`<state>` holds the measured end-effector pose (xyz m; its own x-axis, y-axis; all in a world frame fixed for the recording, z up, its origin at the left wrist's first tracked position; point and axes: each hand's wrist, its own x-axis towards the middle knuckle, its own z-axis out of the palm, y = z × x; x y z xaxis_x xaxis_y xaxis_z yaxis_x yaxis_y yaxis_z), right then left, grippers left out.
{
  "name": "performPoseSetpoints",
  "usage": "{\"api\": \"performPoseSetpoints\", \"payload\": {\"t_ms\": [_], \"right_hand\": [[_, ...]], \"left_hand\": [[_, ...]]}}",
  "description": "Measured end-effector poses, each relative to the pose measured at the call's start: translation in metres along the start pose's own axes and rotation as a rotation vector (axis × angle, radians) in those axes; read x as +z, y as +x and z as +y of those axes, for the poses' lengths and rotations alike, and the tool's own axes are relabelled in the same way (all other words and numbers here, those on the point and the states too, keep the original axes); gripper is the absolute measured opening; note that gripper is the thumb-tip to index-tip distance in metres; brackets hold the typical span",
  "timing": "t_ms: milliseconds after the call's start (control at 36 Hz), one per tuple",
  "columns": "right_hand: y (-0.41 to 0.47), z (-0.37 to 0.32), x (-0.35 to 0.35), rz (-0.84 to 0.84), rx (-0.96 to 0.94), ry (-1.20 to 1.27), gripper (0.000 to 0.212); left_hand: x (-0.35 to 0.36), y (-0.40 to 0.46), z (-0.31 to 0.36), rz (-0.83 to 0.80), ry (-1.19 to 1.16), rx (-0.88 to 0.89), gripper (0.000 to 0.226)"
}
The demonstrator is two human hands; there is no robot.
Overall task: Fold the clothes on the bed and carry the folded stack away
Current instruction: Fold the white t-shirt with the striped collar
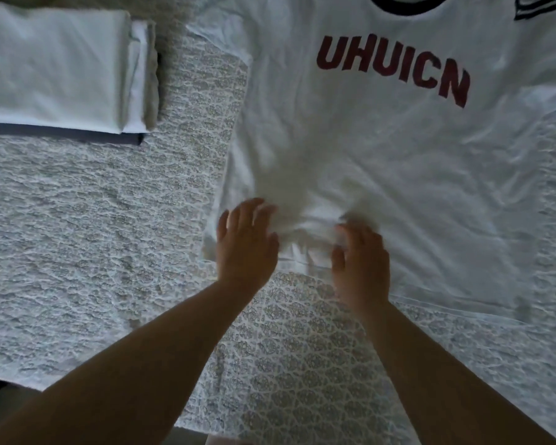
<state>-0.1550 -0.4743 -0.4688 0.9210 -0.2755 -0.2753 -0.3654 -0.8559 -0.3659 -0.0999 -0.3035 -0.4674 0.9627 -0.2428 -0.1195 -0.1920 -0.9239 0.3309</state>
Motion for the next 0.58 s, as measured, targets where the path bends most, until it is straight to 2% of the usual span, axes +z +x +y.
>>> {"api": "performPoseSetpoints", "payload": {"t_ms": [111, 278, 389, 444, 500, 583], "right_hand": [[-0.010, 0.038, -0.013, -0.019, 0.122, -0.008, 0.038], [-0.031, 0.112, -0.036, 0.036, 0.290, 0.000, 0.033], [-0.042, 0.162, -0.053, 0.195, 0.506, 0.059, 0.033], [-0.042, 0.185, -0.062, 0.271, 0.670, 0.137, 0.036], [-0.038, 0.203, -0.069, 0.260, 0.785, 0.178, 0.039], [-0.026, 0.220, -0.074, 0.243, 0.818, 0.263, 0.035]], "left_hand": [[0.026, -0.007, 0.034, -0.269, 0.098, 0.201, 0.056], [0.057, -0.014, 0.085, -0.522, 0.221, 0.527, 0.069], [0.077, -0.012, 0.133, -0.556, 0.280, 0.693, 0.072], [0.087, -0.014, 0.156, -0.556, 0.283, 0.693, 0.074], [0.094, -0.017, 0.177, -0.548, 0.275, 0.654, 0.076], [0.103, -0.024, 0.197, -0.527, 0.305, 0.616, 0.082]]}}
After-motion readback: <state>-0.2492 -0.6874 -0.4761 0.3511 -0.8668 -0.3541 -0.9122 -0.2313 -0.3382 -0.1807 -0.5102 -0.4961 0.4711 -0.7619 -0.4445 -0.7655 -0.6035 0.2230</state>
